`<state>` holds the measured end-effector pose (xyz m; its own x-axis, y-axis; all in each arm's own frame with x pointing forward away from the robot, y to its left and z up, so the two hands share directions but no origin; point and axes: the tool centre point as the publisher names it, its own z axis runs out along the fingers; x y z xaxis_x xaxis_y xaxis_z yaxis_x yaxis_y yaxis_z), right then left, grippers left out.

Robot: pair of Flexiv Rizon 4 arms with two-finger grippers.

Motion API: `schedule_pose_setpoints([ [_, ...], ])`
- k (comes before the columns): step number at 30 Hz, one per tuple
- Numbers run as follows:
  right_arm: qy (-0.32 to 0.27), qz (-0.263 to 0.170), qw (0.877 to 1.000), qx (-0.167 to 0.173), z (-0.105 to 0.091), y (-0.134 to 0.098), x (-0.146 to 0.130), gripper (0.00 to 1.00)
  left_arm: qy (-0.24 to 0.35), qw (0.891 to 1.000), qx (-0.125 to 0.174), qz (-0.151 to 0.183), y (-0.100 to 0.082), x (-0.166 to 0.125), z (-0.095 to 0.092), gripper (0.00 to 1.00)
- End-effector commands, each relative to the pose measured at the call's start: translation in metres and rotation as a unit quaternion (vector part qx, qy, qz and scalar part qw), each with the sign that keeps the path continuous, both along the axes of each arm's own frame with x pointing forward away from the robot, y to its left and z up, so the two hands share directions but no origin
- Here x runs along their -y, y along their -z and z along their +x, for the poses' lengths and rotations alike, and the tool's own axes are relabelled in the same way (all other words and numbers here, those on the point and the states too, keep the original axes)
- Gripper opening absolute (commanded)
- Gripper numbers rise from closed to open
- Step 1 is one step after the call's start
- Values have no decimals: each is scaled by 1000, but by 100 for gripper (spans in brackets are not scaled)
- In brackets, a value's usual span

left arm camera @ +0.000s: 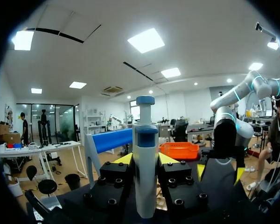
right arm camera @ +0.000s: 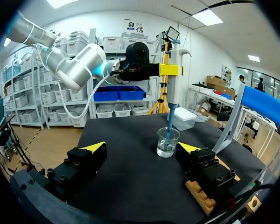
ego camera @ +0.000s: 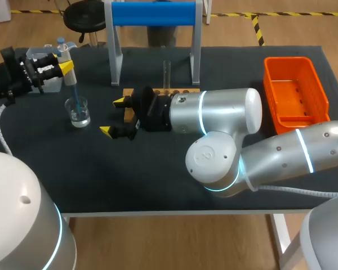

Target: Invert the test tube, pick up the pipette, mount the tip to pipette, aspirate from beaker and dispense into the tube, eject the tip, return the pipette, and cap with the stopper.

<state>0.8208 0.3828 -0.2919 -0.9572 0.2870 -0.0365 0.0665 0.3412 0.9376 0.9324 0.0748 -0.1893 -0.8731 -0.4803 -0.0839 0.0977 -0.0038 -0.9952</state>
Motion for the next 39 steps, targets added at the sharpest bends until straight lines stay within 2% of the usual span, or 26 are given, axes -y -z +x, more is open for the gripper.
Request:
schedule_pose_setpoints([
  [1, 0, -4, 1000, -2, 0, -2, 1, 100, 1, 1000, 2, -3, 3, -2, 1, 0],
  [39, 0, -4, 1000, -2, 0, -2, 1, 100, -1, 1000, -10, -3, 8, -3, 1, 0],
])
